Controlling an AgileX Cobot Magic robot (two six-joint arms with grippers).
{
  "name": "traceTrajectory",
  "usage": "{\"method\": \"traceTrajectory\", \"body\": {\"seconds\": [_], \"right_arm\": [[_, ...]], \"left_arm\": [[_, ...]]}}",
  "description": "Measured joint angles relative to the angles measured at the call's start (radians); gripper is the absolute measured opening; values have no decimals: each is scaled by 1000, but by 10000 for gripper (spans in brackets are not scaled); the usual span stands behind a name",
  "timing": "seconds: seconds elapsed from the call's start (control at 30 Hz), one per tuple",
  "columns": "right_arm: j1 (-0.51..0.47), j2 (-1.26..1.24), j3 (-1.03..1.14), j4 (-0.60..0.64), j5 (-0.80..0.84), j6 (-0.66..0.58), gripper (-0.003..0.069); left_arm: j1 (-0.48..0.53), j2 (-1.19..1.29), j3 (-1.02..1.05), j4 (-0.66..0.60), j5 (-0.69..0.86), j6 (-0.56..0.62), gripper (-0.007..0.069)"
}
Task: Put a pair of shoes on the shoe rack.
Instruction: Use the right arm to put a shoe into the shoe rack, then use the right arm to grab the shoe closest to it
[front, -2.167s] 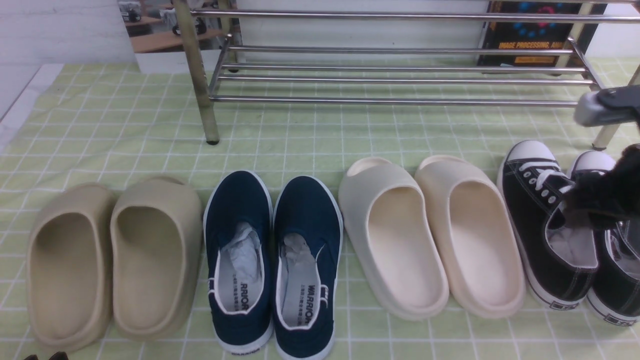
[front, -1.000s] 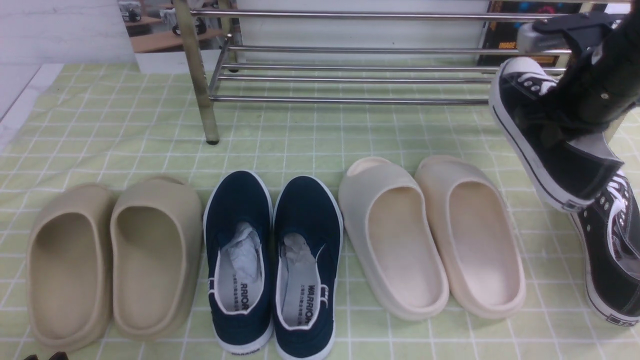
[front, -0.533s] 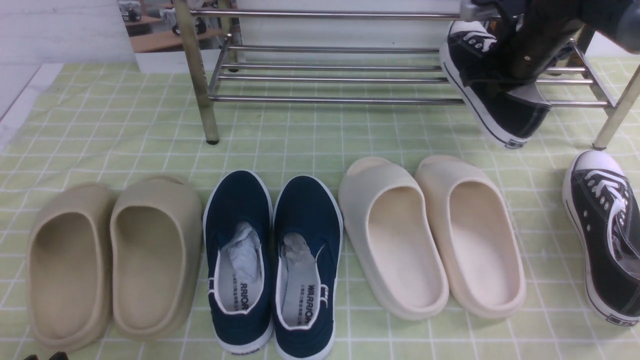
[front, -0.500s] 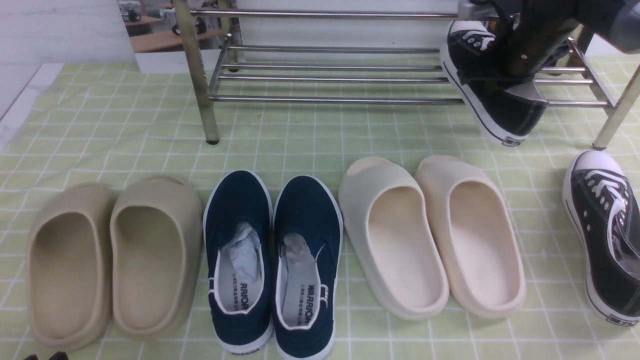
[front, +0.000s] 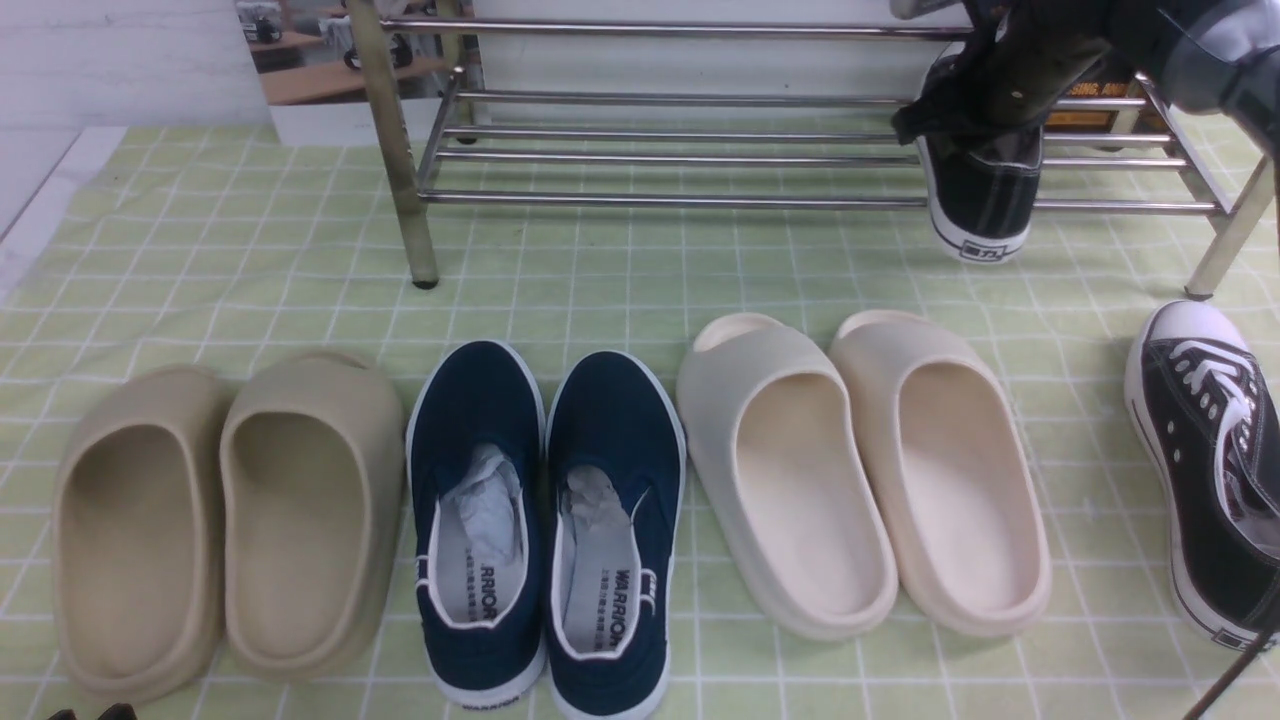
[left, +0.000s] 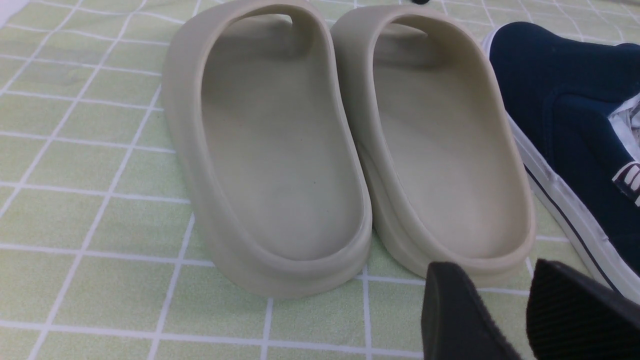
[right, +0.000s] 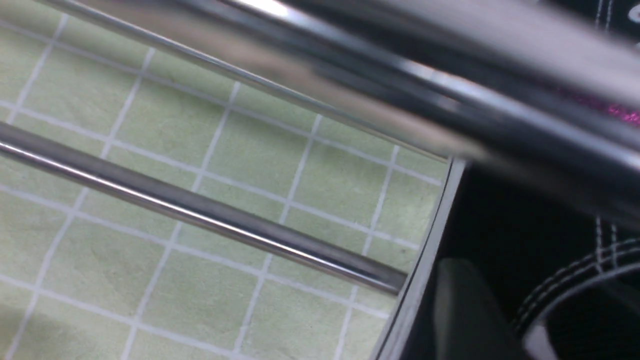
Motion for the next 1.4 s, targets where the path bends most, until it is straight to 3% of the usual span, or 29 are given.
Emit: {"method": "traceTrajectory", "body": {"seconds": [0.17, 0.37, 0.5, 0.57, 0.8, 0.97, 1.1, 1.13, 1.23, 1.3, 1.4], "right_arm": [[0, -111, 88, 11, 22, -6, 454], [-1, -354, 313, 22, 77, 18, 468], [-13, -499, 456, -7, 136, 123, 468], [-47, -607, 667, -33, 176, 195, 469], [-102, -728, 1157, -55, 43, 320, 503], [-101, -714, 1276, -86, -88, 381, 503], [-101, -660, 1302, -171, -158, 469, 404], [-101, -634, 1302, -193, -171, 496, 321], [-101, -620, 1302, -204, -179, 516, 214], [-99, -618, 1301, -207, -182, 527, 97], [-99, -629, 1280, -212, -141, 517, 62]], "left_arm": [[0, 0, 0, 0, 0, 0, 239], [0, 0, 0, 0, 0, 0, 239], [0, 0, 0, 0, 0, 0, 239], [0, 0, 0, 0, 0, 0, 239], [0, 0, 0, 0, 0, 0, 239], [0, 0, 0, 0, 0, 0, 239], [0, 0, 0, 0, 0, 0, 239], [0, 0, 0, 0, 0, 0, 239], [0, 0, 0, 0, 0, 0, 239], [0, 0, 0, 0, 0, 0, 239], [0, 0, 0, 0, 0, 0, 239]]}}
